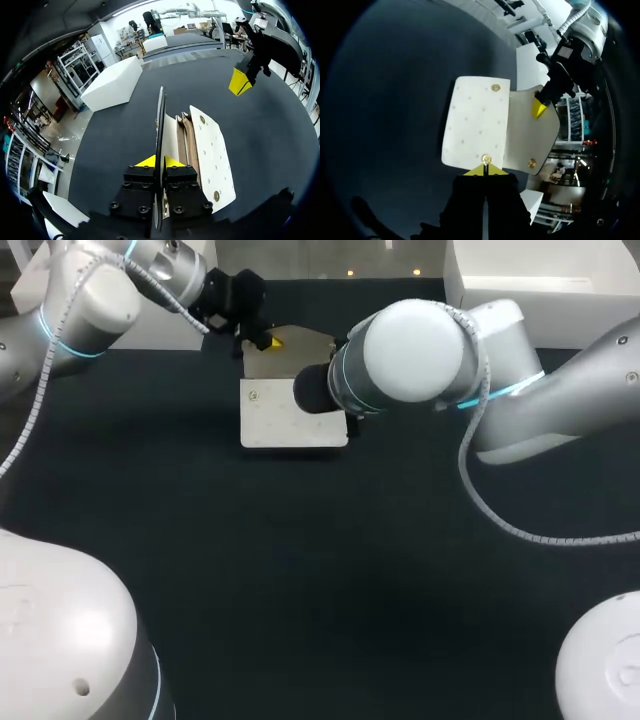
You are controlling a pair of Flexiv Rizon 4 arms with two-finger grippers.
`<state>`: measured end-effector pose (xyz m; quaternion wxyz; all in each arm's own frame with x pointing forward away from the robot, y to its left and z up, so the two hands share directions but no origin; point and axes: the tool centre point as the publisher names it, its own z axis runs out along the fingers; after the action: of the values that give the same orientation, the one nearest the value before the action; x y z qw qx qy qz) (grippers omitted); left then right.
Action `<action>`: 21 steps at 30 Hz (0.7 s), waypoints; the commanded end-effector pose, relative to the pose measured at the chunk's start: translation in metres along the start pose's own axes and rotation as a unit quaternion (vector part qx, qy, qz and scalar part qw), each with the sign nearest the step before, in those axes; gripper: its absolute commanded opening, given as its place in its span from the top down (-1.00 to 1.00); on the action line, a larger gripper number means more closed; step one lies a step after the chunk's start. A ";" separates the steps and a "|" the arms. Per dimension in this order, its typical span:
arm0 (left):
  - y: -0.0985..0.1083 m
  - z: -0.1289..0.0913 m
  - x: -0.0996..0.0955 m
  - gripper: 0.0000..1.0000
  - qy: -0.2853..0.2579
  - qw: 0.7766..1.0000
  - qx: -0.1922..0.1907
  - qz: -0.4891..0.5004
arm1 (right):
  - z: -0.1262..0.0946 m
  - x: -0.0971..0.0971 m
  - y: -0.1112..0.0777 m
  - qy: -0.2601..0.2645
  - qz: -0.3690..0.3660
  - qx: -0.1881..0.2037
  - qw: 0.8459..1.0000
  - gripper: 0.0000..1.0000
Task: Pick up the bag, open it, inspect its contents, close it, and place it on the opposite side
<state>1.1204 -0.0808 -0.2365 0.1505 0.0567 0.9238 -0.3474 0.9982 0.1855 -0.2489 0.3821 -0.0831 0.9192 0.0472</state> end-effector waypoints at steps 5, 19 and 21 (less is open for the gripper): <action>-0.001 -0.001 0.000 1.00 -0.001 1.000 0.001 0.000 | 0.002 -0.002 0.001 0.006 0.004 0.001 1.000 1.00; -0.006 -0.009 0.002 1.00 0.006 1.000 0.016 -0.018 | 0.030 -0.043 0.011 0.056 0.008 0.027 0.998 1.00; -0.005 -0.009 0.003 1.00 0.009 1.000 0.020 -0.020 | 0.037 -0.044 0.014 0.057 0.006 0.012 0.998 1.00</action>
<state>1.1130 -0.0805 -0.2264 0.1357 0.0426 0.9211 -0.3625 1.0396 0.2010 -0.2374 0.3397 -0.0747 0.9370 0.0339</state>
